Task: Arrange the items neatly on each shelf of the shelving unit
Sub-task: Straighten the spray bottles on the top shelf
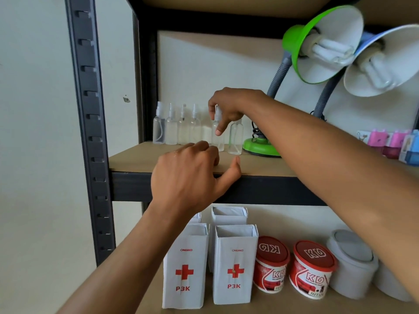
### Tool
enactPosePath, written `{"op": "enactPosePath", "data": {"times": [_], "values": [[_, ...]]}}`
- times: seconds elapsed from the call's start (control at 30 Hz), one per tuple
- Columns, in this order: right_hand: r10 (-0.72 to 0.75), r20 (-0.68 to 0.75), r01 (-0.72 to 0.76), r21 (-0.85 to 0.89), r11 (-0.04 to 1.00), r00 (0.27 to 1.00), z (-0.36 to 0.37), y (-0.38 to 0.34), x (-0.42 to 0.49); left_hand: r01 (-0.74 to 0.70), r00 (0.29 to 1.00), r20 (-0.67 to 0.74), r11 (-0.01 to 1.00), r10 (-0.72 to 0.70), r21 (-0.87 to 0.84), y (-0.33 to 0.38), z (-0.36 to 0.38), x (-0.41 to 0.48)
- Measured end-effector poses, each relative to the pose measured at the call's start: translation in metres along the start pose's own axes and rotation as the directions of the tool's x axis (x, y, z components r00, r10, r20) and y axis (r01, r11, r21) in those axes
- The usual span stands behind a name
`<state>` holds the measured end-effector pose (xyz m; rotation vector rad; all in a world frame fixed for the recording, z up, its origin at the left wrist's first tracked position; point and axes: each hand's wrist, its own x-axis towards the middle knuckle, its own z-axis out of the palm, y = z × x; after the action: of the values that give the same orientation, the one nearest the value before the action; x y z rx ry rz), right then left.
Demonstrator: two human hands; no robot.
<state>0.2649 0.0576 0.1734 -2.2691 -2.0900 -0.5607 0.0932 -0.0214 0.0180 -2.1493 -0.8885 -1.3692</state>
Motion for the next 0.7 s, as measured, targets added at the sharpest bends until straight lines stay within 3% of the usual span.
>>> {"op": "enactPosePath", "data": {"times": [0.3,0.7], "values": [[0.096,0.001,-0.096,0.113,0.989,0.995,0.016,-0.011,0.036,-0.010,1.000,-0.028,1.000,0.011,0.015,0.001,0.001,-0.001],[0.127,-0.032,-0.125,0.060,0.990,0.991,0.024,-0.011,0.047,-0.015,0.999,-0.028,1.000,0.016,0.018,0.001,0.002,-0.001]]}}
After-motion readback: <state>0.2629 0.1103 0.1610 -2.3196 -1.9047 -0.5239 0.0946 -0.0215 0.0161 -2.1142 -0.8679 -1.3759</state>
